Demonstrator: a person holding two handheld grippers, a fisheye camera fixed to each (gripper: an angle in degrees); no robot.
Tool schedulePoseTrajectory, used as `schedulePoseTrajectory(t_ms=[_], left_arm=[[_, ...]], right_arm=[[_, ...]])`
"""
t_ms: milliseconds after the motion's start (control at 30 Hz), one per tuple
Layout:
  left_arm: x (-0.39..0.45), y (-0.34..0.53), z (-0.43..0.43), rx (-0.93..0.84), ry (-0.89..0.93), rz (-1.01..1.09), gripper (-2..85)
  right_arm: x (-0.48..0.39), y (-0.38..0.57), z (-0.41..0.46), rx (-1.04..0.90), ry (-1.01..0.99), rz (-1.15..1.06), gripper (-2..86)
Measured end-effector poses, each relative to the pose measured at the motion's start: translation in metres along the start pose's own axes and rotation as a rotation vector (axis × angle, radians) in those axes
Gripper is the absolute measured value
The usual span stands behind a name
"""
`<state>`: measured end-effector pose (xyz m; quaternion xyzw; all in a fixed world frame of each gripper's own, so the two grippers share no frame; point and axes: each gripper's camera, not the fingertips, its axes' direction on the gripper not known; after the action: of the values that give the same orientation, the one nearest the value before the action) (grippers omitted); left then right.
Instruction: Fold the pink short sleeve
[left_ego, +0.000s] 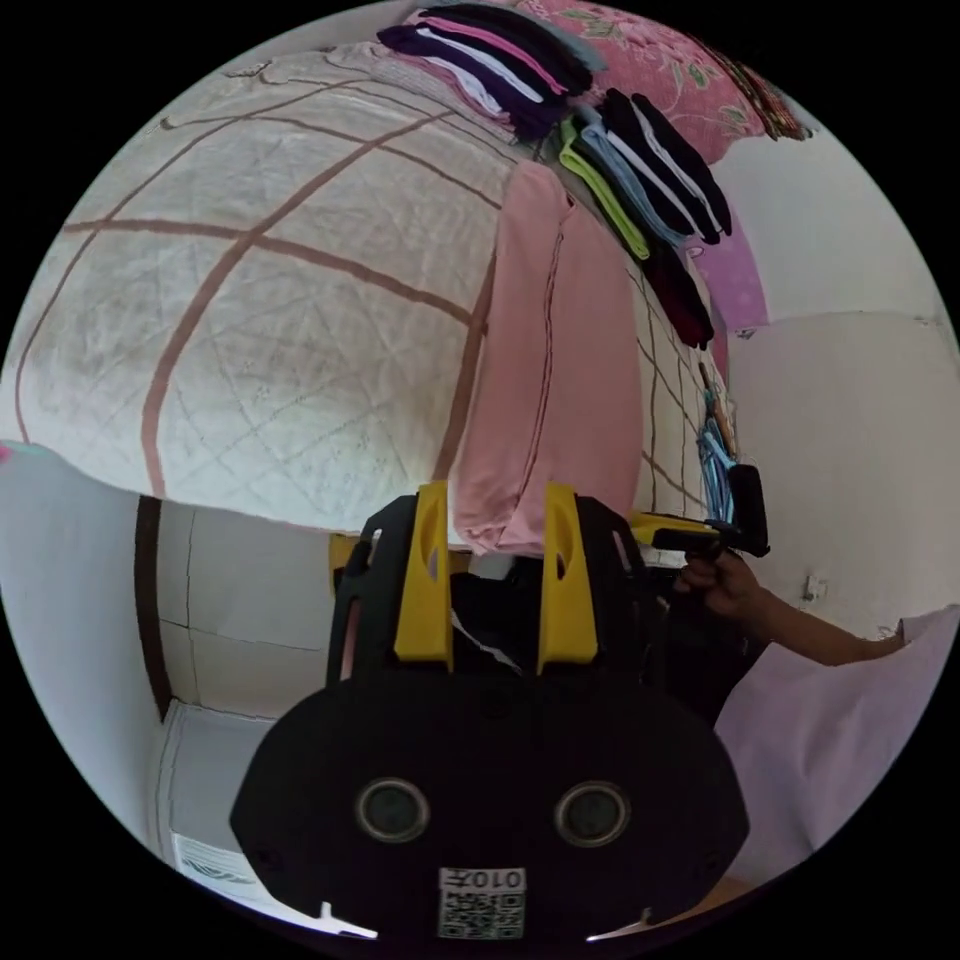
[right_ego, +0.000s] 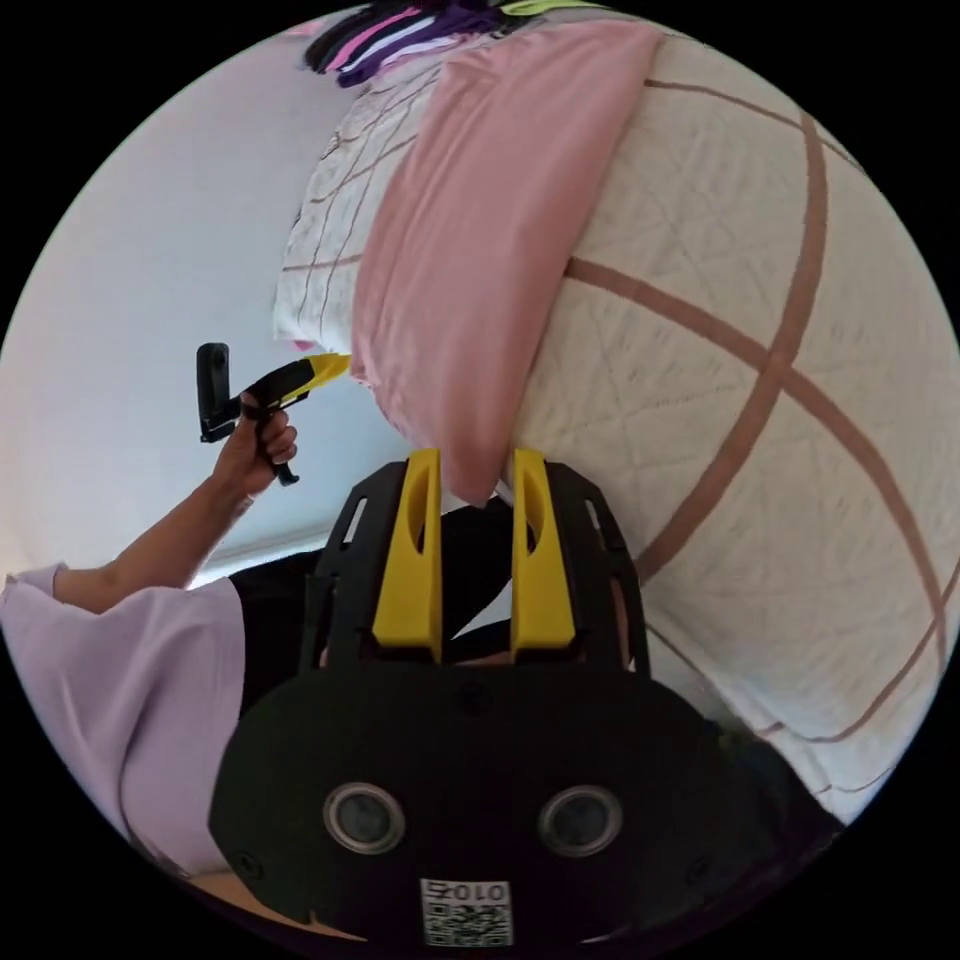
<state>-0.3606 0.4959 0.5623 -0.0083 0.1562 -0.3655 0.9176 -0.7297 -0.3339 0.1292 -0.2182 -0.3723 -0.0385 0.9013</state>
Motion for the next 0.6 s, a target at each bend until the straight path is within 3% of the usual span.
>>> schedulePoseTrajectory(t_ms=[333, 467, 600], left_arm=[[-0.033, -0.054, -0.009, -0.169, 0.293, 0.085, 11.3], [-0.036, -0.075, -0.016, -0.238, 0.287, 0.112, 10.3], [-0.037, -0.092, -0.023, -0.288, 0.280, 0.110, 9.7]], right_arm=[[0.024, 0.017, 0.018, 0.152, -0.048, 0.175, 10.6], [0.038, 0.015, 0.030, 0.135, -0.159, 0.230, 8.9], [0.043, 0.018, 0.034, 0.169, -0.131, 0.242, 8.3]])
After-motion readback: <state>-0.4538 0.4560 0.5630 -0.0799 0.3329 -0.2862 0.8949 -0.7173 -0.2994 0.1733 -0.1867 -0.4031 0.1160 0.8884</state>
